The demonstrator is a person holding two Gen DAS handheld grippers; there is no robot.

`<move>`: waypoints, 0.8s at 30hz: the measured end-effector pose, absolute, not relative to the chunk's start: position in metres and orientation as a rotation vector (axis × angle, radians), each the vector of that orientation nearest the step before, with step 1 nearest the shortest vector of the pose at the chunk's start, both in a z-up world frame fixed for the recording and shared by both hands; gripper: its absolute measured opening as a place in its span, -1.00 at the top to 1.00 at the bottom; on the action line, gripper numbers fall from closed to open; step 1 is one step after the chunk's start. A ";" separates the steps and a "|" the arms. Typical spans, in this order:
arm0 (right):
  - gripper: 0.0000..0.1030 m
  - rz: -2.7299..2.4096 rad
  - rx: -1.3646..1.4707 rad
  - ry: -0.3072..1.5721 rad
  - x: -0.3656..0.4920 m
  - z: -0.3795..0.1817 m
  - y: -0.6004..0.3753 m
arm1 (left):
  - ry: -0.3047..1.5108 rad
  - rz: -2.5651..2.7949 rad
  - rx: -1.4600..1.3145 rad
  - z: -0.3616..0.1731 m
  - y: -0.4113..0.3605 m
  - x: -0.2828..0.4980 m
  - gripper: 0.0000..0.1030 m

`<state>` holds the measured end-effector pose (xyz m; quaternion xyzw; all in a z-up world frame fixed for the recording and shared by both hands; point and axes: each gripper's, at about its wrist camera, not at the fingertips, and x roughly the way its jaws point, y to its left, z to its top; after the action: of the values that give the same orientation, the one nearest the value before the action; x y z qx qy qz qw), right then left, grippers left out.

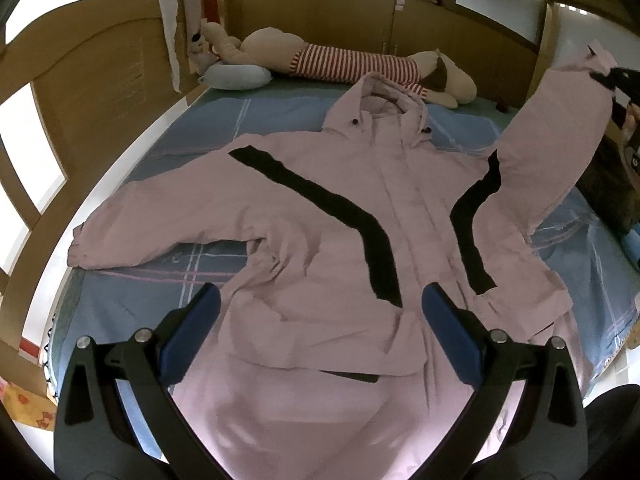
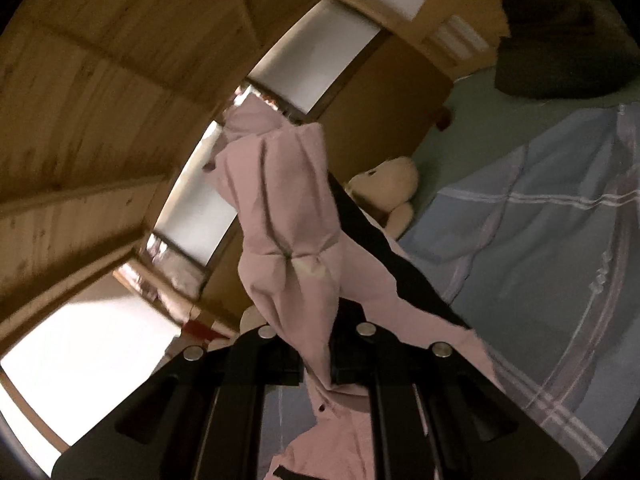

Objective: Fold large clothes
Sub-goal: 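Lift the held sleeve up off the bed with the right tool, then lay the sleeve across the jacket chest and open the right tool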

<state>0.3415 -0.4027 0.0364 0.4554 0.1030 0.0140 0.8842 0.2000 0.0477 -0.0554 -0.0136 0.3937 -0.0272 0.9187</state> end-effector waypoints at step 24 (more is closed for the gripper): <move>0.83 0.032 0.307 0.489 0.429 -0.057 -0.126 | 0.802 -0.045 -0.087 -0.049 0.079 0.196 -0.96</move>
<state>0.4290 -0.1263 -0.0568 0.1512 0.2410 0.0157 0.9586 0.1961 0.0791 -0.0488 -0.0424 0.3901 -0.0219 0.9196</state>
